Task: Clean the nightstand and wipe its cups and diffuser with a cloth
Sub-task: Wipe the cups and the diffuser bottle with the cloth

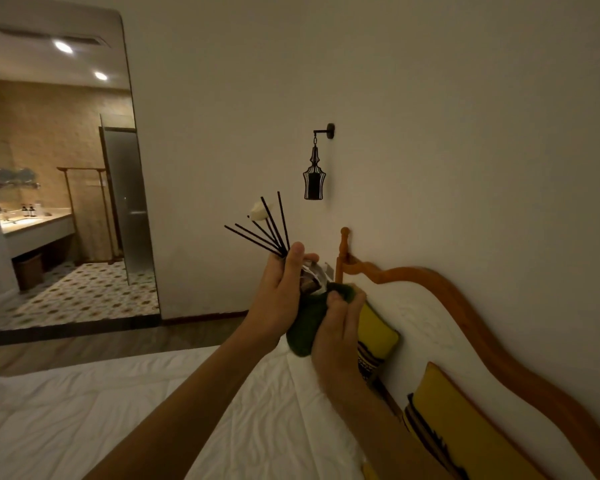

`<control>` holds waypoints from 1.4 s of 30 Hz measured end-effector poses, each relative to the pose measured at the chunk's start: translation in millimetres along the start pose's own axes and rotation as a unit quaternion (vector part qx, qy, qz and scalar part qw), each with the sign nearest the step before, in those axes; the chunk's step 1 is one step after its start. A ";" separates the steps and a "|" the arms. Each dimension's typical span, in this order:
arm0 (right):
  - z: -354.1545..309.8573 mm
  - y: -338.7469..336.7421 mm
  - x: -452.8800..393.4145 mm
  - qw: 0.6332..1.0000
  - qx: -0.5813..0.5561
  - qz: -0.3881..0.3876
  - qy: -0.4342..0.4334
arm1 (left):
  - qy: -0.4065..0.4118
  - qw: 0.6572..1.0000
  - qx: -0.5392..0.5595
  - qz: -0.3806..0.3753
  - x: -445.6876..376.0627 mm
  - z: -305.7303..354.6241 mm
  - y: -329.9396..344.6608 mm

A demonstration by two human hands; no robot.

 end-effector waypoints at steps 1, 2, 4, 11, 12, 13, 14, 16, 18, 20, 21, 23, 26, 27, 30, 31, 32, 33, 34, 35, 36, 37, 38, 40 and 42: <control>0.5 -2.0 -2.1 1.000 -0.002 0.016 0.014 | -0.002 1.000 -0.002 -0.008 1.1 -1.6 0.3; 5.2 -3.5 -2.6 0.999 -0.007 0.028 0.025 | 0.000 1.000 -0.008 -0.011 2.5 -2.1 -0.4; 17.3 0.9 2.0 0.999 0.003 0.019 0.031 | -0.001 1.000 -0.011 -0.008 4.4 -5.9 -6.6; 46.2 6.4 17.3 0.993 0.071 -0.027 0.085 | -0.055 0.998 0.017 -0.004 20.2 -37.8 -28.0; 53.7 5.6 21.4 0.991 0.093 -0.029 0.092 | -0.057 0.998 0.005 -0.009 22.7 -42.3 -29.3; 60.5 6.4 28.3 0.987 0.117 -0.045 0.099 | -0.066 0.998 -0.004 -0.009 25.0 -48.9 -32.6; 64.6 8.9 34.4 0.985 0.134 -0.065 0.092 | -0.078 0.997 -0.013 -0.005 27.6 -56.9 -37.7; 73.1 14.7 47.4 0.977 0.171 -0.109 0.071 | -0.095 0.995 -0.040 0.007 33.2 -77.4 -50.3; 96.7 12.7 58.2 0.967 0.196 -0.142 0.084 | -0.107 0.992 -0.066 0.016 41.4 -103.0 -63.7; 130.4 0.2 71.7 0.961 0.191 -0.145 0.139 | -0.131 0.988 -0.077 0.023 57.2 -136.7 -78.7; 147.7 -10.0 79.5 0.957 0.198 -0.133 0.164 | -0.148 0.985 -0.084 0.026 69.2 -156.7 -87.3; 176.8 -33.1 95.7 0.947 0.230 -0.109 0.198 | -0.189 0.977 -0.092 0.033 96.4 -200.5 -105.1; 221.7 -59.2 132.7 0.924 0.267 -0.116 0.247 | -0.267 0.958 -0.096 0.049 154.4 -266.8 -132.2; 236.7 -64.4 147.8 0.916 0.272 -0.127 0.266 | -0.296 0.950 -0.084 0.058 176.9 -286.1 -140.0; 287.4 -78.1 197.3 0.893 0.292 -0.143 0.311 | -0.341 0.931 -0.094 0.093 248.0 -345.3 -164.4; 296.7 -80.7 207.5 0.887 0.302 -0.146 0.317 | -0.346 0.926 -0.116 0.100 266.7 -358.2 -170.7; 311.8 -85.6 222.1 0.880 0.311 -0.150 0.327 | -0.357 0.919 -0.131 0.105 289.4 -379.2 -175.4; 323.2 -89.0 231.3 0.873 0.320 -0.155 0.333 | -0.374 0.909 -0.148 0.108 307.0 -396.0 -178.8; 339.7 -95.9 245.2 0.864 0.330 -0.162 0.343 | -0.394 0.897 -0.165 0.113 329.0 -419.3 -181.5; 351.8 -101.9 254.9 0.858 0.335 -0.164 0.355 | -0.409 0.886 -0.187 0.116 346.0 -436.9 -183.5; 365.3 -110.7 265.9 0.850 0.342 -0.167 0.365 | -0.422 0.877 -0.196 0.117 365.0 -457.5 -183.4; 377.8 -119.2 274.6 0.842 0.349 -0.169 0.376 | -0.442 0.866 -0.200 0.120 383.2 -478.0 -181.9; 391.8 -128.8 282.9 0.835 0.356 -0.170 0.383 | -0.459 0.858 -0.191 0.134 400.3 -498.4 -179.2; 413.6 -147.2 295.3 0.822 0.371 -0.172 0.396 | -0.482 0.842 -0.182 0.161 429.3 -532.5 -170.8; 431.6 -164.9 306.9 0.812 0.381 -0.177 0.406 | -0.490 0.829 -0.219 0.158 452.9 -560.5 -161.5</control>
Point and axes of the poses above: each hand's wrist, its own x-axis away from the middle knuckle, its own y-axis out of the palm, z = x × y, the point moved 8 cm from there along -x, towards the middle knuckle, and after that the axes turned 1 degree about -y, right-handed, at the moved point
